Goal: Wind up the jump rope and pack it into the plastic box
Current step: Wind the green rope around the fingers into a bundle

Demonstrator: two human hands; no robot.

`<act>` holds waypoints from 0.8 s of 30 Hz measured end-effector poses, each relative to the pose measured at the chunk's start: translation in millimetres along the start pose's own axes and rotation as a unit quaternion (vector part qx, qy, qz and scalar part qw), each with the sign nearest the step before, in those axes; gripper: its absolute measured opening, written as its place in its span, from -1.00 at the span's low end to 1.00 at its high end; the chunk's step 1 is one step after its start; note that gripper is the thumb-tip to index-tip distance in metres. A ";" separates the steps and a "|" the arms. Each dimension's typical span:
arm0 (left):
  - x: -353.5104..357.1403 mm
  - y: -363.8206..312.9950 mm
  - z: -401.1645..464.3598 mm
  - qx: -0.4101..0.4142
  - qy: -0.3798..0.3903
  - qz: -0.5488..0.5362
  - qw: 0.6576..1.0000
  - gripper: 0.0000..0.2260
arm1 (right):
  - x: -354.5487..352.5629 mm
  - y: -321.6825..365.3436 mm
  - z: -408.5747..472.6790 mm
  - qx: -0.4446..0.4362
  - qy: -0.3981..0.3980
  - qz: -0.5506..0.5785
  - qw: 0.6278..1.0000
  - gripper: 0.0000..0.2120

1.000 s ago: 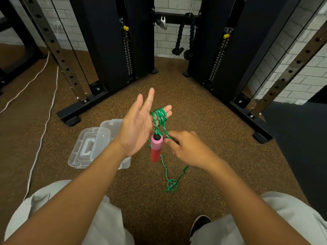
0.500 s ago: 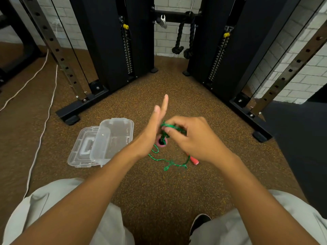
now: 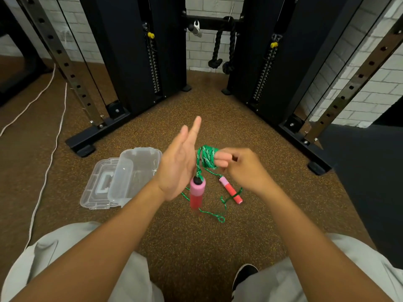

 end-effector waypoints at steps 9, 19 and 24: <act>-19.4 -14.8 2.5 0.025 -0.016 -0.022 0.999 -0.40 | 45.4 12.5 -2.9 -0.019 0.106 -0.145 0.984 -0.67; -12.7 11.2 2.5 -0.068 0.003 0.130 0.989 -0.39 | 1.5 57.6 -16.8 -0.088 0.012 -0.123 0.988 -0.84; -4.0 27.8 1.6 -0.103 0.062 0.147 0.982 -0.34 | -9.7 53.3 -15.9 -0.086 0.001 -0.094 0.992 -0.90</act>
Point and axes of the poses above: each hand's wrist, its own z-axis towards the middle knuckle, its own x-axis out of the palm, y = z × x, the point moved 10 cm from there along z, towards the middle knuckle, and after that the axes turned 9 degrees about y, right-handed, at the moved point
